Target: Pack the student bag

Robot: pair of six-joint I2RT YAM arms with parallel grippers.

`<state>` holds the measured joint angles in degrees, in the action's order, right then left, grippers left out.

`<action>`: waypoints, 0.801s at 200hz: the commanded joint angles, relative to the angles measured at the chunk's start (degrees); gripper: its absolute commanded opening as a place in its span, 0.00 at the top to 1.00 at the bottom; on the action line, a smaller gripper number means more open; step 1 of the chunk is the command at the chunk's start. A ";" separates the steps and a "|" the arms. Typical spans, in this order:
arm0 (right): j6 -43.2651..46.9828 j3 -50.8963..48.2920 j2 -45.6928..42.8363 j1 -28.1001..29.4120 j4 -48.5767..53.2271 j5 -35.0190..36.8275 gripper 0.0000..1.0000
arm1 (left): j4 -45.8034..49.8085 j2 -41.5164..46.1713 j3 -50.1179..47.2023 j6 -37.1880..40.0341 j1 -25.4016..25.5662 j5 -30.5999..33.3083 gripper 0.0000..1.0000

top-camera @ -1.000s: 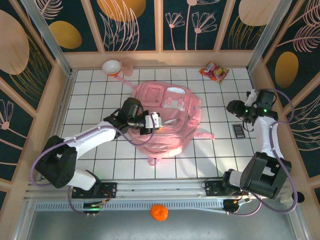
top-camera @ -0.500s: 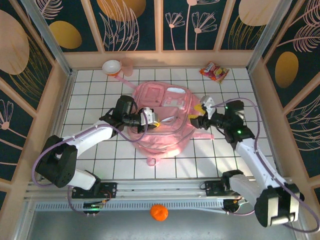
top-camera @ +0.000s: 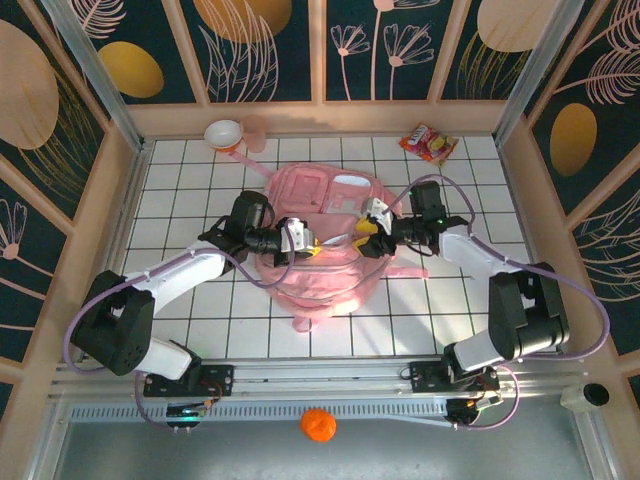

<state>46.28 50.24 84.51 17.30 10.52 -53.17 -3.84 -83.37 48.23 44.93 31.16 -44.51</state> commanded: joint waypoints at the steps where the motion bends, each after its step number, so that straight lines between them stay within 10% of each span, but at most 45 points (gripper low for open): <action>1: 5.34 2.97 1.41 0.84 9.41 -3.39 0.56 | -5.44 1.79 2.23 0.40 0.15 -3.95 1.00; 116: -8.24 4.95 -0.11 0.82 13.41 -4.65 1.00 | -9.52 2.49 1.17 -4.31 0.21 11.70 1.00; 160: -18.05 5.58 -2.98 1.52 10.66 -6.23 1.00 | -9.69 2.95 1.59 -5.71 1.53 18.17 1.00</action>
<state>35.24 54.28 84.86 17.41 21.15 -54.59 -6.85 -82.35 48.21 41.08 32.71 -32.62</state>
